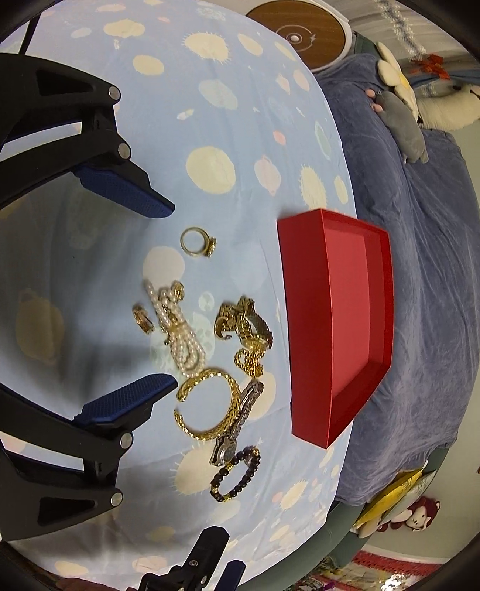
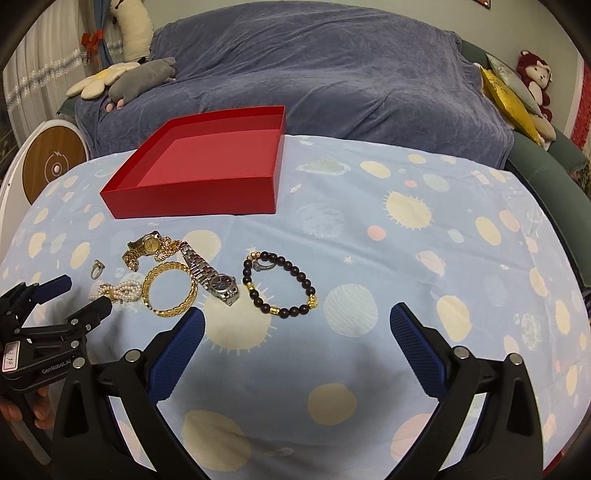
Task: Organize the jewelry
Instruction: 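Grasp the pearl necklace with the left tool while the right tool grasps the silver watch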
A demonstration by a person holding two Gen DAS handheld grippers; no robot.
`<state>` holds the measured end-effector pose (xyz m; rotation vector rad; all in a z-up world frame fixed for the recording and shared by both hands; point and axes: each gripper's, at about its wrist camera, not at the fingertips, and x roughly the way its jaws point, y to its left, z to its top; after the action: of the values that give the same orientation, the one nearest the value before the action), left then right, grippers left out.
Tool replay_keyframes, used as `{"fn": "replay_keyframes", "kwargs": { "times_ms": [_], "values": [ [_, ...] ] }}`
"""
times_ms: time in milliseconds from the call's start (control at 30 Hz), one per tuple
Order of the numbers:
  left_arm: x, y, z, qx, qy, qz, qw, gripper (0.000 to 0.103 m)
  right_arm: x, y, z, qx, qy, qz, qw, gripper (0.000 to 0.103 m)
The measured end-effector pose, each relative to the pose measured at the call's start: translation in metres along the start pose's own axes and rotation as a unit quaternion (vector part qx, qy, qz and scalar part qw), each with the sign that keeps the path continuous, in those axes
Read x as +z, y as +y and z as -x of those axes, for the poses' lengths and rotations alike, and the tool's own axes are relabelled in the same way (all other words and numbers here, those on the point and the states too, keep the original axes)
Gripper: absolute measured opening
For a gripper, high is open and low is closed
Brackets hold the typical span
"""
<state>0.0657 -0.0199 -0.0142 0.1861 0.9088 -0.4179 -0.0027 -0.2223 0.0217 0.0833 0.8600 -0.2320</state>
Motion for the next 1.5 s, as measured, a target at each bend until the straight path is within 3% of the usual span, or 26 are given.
{"fn": "replay_keyframes", "kwargs": {
  "times_ms": [233,300,467,567,633,667,900,1067,1133,1367,1500],
  "values": [
    [0.0,-0.005,-0.019,-0.018,0.012,-0.007,0.9997,0.046,0.001,-0.006,-0.01,0.01,0.011,-0.013,1.0,0.097],
    [-0.001,-0.009,-0.018,-0.024,0.009,-0.016,0.9995,0.03,0.001,-0.006,-0.012,0.015,0.013,-0.014,1.0,0.097],
    [-0.003,-0.008,-0.014,-0.045,0.004,-0.016,0.9989,0.017,0.0,0.001,-0.019,0.02,0.022,-0.003,1.0,0.091],
    [-0.002,-0.005,-0.004,-0.05,-0.005,-0.01,0.9987,0.017,0.0,0.005,-0.028,0.022,0.032,0.003,0.999,0.082],
    [0.0,-0.002,0.006,-0.055,-0.016,-0.004,0.9984,0.017,-0.002,0.007,-0.032,0.032,0.039,-0.002,0.999,0.067],
    [0.001,-0.001,0.011,-0.055,-0.023,-0.003,0.9982,0.017,-0.003,0.009,-0.033,0.045,0.04,-0.003,0.998,0.064],
    [0.005,0.019,0.032,-0.049,-0.04,0.017,0.9978,0.017,-0.008,0.035,-0.036,0.061,0.039,0.036,0.997,0.064],
    [0.003,0.027,0.028,-0.044,-0.028,0.028,0.9982,0.017,-0.003,0.046,-0.046,0.079,0.045,0.047,0.995,0.051],
    [0.003,0.028,0.027,-0.042,-0.026,0.03,0.9983,0.017,-0.002,0.051,-0.052,0.084,0.047,0.052,0.994,0.04],
    [-0.001,0.029,0.017,-0.027,-0.01,0.031,0.9991,0.018,0.002,0.051,-0.066,0.083,0.048,0.053,0.994,0.036],
    [-0.001,0.028,0.012,-0.02,-0.004,0.031,0.9993,0.018,0.001,0.053,-0.065,0.084,0.045,0.058,0.994,0.024]
  ]
}}
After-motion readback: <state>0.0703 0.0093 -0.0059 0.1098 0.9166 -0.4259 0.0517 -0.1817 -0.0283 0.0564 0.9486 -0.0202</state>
